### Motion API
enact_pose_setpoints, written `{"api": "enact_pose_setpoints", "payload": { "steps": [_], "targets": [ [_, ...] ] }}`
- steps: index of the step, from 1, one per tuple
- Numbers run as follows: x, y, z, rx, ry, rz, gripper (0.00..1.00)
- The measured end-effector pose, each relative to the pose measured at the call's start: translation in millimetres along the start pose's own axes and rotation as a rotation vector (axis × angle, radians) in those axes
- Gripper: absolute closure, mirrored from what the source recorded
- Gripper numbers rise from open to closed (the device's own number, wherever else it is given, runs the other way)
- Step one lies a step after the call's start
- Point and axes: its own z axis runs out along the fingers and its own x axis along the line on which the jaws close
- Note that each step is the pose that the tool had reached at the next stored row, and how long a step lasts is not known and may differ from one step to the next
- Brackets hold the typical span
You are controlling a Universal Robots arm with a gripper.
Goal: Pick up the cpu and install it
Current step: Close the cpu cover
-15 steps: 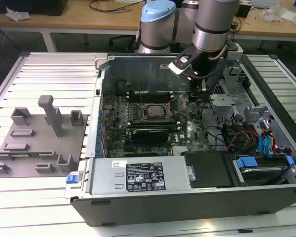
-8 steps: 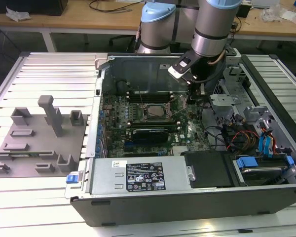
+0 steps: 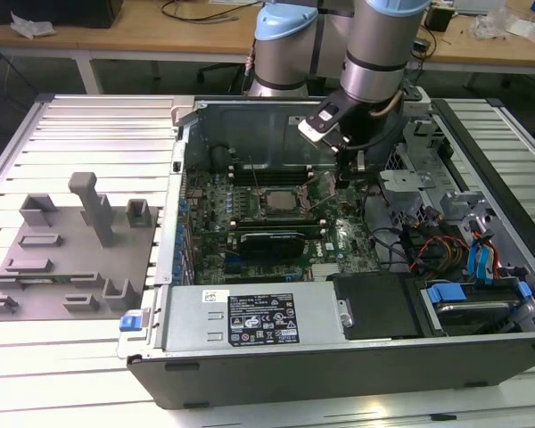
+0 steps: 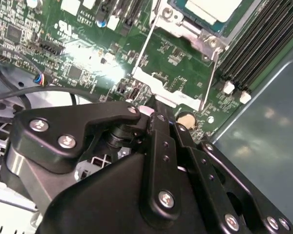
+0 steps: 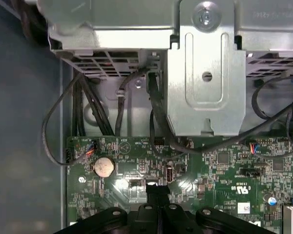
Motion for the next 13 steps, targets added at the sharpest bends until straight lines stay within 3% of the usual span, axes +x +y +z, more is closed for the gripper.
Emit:
{"api": "enact_pose_setpoints", "payload": {
  "steps": [3,13],
  "targets": [
    [0.1,-7.1,0.4,-0.0004,0.0022,0.001,0.89],
    [-0.1,-34.3,-0.4,-0.0156,0.0006,0.000,0.89]
  ]
}}
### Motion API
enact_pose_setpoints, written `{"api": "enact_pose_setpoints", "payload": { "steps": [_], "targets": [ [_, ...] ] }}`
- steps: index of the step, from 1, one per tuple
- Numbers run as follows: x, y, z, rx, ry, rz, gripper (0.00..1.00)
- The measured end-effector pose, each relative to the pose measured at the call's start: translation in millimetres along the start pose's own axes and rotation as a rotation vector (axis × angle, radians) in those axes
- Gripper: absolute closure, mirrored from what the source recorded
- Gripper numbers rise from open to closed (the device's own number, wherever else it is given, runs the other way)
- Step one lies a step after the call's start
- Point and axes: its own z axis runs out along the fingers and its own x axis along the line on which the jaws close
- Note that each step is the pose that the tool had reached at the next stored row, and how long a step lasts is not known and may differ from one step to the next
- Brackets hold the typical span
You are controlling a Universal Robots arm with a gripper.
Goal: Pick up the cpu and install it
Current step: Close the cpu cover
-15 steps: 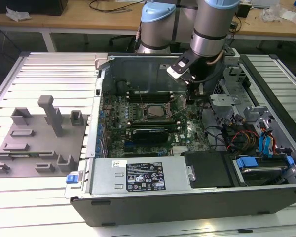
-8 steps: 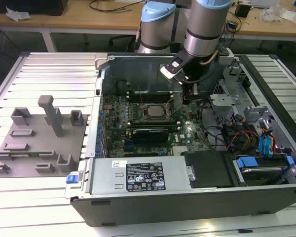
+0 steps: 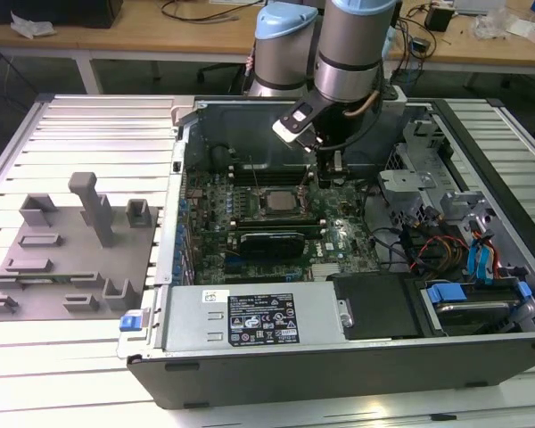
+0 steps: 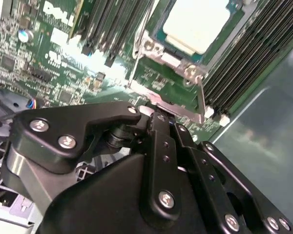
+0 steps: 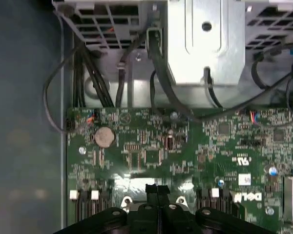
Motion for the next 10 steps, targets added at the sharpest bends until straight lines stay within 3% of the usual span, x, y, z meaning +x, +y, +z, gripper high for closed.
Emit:
{"api": "enact_pose_setpoints", "payload": {
  "steps": [3,4,5,7,10],
  "targets": [
    [0.0,-12.5,-0.4,-0.0057,0.0000,0.000,0.89],
    [0.0,-29.9,-0.2,-0.0115,0.0000,0.000,0.89],
    [0.0,-31.6,0.2,0.0170,-0.0001,0.000,0.89],
    [-0.1,-44.3,4.3,0.0170,-0.0001,0.000,0.89],
    [-0.1,-47.6,5.4,0.0171,-0.0002,0.000,0.89]
  ]
}}
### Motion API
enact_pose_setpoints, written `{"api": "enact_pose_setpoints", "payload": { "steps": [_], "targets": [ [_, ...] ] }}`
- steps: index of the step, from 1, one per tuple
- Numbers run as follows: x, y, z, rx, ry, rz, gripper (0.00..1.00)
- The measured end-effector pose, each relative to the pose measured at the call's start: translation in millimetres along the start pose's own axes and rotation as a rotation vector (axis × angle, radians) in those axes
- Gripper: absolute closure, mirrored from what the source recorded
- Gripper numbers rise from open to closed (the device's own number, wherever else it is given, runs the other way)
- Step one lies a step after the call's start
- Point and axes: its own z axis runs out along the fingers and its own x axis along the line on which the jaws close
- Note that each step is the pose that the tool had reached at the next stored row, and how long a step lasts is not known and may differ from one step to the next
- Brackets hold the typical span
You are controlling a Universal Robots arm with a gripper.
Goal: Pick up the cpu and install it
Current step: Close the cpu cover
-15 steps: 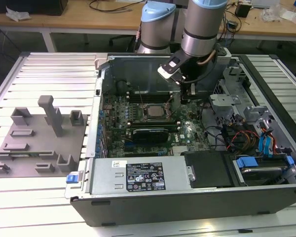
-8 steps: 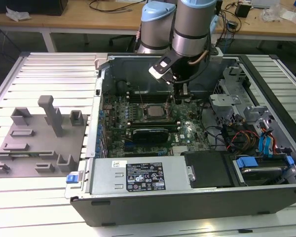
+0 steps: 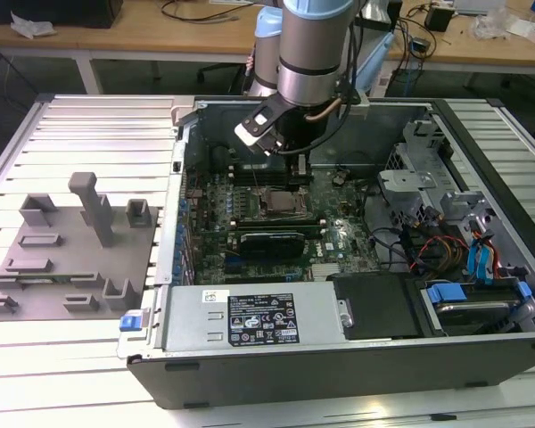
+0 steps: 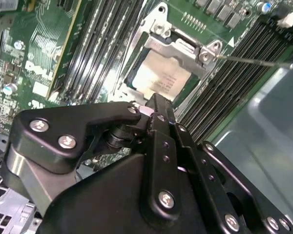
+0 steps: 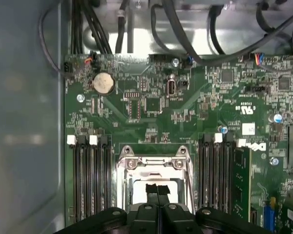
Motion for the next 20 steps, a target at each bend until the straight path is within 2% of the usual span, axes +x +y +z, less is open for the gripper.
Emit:
{"api": "enact_pose_setpoints", "payload": {
  "steps": [6,10,13,17,20],
  "targets": [
    [0.0,-0.2,0.1,-0.0001,0.0002,-0.004,0.89],
    [0.1,-0.1,0.1,-0.0003,0.0005,-0.041,0.89],
    [0.0,-0.2,0.1,-0.0005,0.0011,-0.129,0.89],
    [0.0,-0.2,0.1,-0.0007,0.0017,-0.209,0.89],
    [0.0,-0.2,0.1,-0.0011,0.0025,-0.317,0.89]
  ]
}}
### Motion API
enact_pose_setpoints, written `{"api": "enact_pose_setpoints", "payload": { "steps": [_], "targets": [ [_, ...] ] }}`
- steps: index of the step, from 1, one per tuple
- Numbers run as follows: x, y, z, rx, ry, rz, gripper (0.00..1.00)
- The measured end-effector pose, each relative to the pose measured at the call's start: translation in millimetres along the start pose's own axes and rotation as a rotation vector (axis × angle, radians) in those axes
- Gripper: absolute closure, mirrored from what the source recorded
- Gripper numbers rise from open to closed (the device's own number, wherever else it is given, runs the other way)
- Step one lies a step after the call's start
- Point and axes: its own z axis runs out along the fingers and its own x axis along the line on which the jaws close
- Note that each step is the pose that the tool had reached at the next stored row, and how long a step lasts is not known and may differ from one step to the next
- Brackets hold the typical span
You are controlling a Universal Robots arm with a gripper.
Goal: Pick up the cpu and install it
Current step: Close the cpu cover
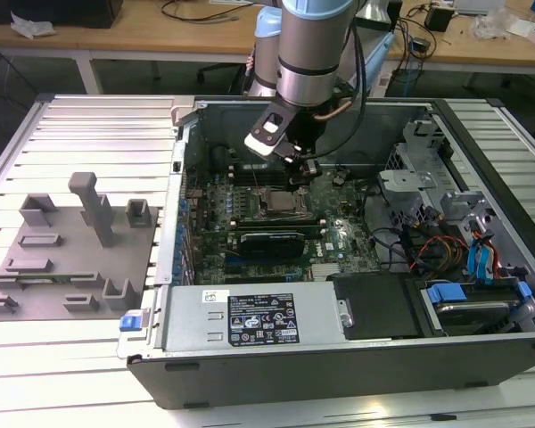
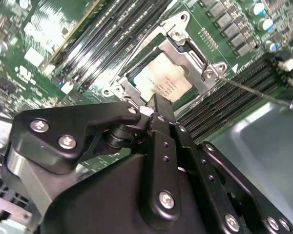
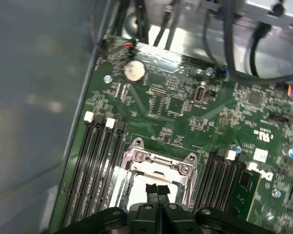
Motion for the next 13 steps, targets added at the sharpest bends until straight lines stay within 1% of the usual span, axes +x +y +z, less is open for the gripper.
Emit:
{"api": "enact_pose_setpoints", "payload": {
  "steps": [1,6,7,9,11,13],
  "targets": [
    [0.0,0.0,0.0,-0.0001,0.0003,-0.031,0.89],
    [0.0,0.0,0.0,-0.0004,0.0011,-0.146,0.89],
    [0.0,0.0,0.0,-0.0005,0.0014,-0.191,0.89],
    [0.0,0.0,0.0,-0.0007,0.0019,-0.261,0.89],
    [0.0,0.0,0.0,-0.0008,0.0022,-0.296,0.89],
    [0.0,0.0,0.1,-0.0009,0.0025,-0.342,0.89]
  ]
}}
